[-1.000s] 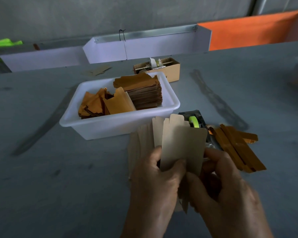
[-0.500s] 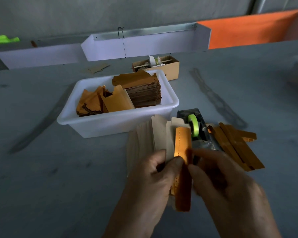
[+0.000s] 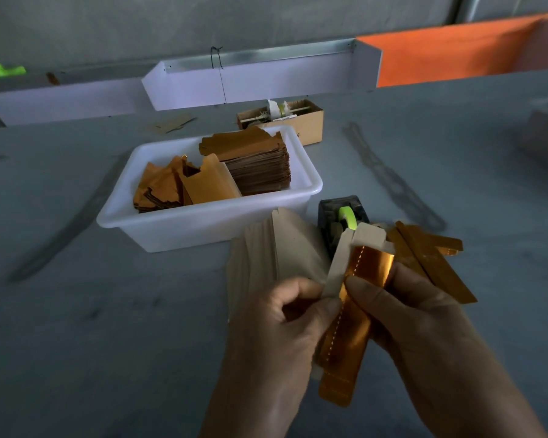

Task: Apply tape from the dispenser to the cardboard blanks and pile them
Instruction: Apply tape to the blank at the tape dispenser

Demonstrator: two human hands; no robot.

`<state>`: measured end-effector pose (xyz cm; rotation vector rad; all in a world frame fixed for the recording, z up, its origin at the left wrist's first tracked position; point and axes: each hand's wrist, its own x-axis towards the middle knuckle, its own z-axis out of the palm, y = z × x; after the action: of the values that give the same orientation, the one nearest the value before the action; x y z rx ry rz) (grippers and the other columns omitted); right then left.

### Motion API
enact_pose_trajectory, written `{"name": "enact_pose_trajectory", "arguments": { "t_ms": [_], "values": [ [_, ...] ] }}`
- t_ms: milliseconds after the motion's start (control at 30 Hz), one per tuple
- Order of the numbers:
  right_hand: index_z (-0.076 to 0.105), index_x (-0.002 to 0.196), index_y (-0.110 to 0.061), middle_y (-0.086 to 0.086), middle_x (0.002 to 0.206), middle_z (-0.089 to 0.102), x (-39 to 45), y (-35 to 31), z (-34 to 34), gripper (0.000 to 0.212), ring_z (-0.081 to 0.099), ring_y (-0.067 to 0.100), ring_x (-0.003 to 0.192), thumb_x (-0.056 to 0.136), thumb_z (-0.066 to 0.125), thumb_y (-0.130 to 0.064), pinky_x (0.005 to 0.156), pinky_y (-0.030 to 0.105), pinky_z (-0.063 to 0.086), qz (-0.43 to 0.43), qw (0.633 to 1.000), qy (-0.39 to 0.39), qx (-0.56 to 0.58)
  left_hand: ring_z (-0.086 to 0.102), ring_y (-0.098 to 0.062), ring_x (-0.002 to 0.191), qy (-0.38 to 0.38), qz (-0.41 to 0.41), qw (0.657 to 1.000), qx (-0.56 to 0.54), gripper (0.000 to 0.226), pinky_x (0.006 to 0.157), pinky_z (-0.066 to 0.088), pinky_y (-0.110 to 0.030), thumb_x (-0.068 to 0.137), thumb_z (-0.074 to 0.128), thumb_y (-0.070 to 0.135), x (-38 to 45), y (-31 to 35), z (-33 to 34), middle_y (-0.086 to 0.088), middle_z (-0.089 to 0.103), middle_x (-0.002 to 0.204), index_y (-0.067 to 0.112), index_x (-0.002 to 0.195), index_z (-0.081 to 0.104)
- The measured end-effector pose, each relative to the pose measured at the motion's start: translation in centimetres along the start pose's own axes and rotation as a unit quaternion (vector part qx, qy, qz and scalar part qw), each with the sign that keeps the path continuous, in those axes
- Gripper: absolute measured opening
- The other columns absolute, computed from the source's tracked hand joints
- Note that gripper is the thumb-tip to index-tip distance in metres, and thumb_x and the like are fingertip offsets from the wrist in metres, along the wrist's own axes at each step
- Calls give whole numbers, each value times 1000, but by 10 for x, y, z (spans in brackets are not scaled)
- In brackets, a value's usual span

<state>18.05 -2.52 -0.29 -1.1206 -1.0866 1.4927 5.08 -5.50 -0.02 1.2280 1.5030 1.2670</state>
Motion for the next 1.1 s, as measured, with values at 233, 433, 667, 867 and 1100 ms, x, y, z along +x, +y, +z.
{"name": "enact_pose_trajectory", "arguments": {
  "t_ms": [233, 433, 667, 867, 1100],
  "values": [
    [73, 80, -16, 9, 75, 71, 3, 5, 4, 16, 67, 23, 71, 67, 67, -23, 71, 37, 53, -3, 999, 39, -10, 63, -4, 66, 122, 143, 963, 195, 22, 59, 54, -25, 73, 80, 16, -6, -4, 14, 10, 64, 70, 32, 85, 74],
    [72, 78, -17, 8, 74, 69, 6, 6, 8, 9, 68, 22, 74, 82, 64, -19, 66, 29, 53, -3, 999, 39, -21, 59, -18, 62, 109, 176, 852, 481, 34, 52, 44, -26, 87, 44, 19, -13, -8, 28, 0, 58, 69, 15, 95, 77],
    [70, 69, -22, -1, 63, 66, 4, 2, 12, 21, 65, 11, 64, 66, 68, -43, 65, 30, 52, -20, 996, 44, -75, 54, -17, 71, 101, 203, 836, 499, 37, 42, 44, -21, 86, 44, 6, -19, -10, 37, 1, 57, 71, 18, 98, 77],
    [63, 70, -5, 10, 64, 60, 12, 1, 2, 23, 56, 22, 65, 76, 67, -28, 74, 41, 49, -19, 998, 34, -40, 69, -13, 68, 102, 87, 983, 121, 25, 58, 58, -32, 87, 66, 15, -13, -4, 28, 7, 68, 88, 38, 94, 71],
    [71, 87, -23, -3, 82, 73, 31, -19, -12, 34, 69, 13, 79, 75, 58, -52, 77, 39, 51, -79, 988, -64, -115, 60, -6, 47, 32, -103, 990, -95, 9, 44, 46, -16, 84, 67, 10, 14, 19, 4, 1, 69, 62, 15, 78, 70]
  ]
}}
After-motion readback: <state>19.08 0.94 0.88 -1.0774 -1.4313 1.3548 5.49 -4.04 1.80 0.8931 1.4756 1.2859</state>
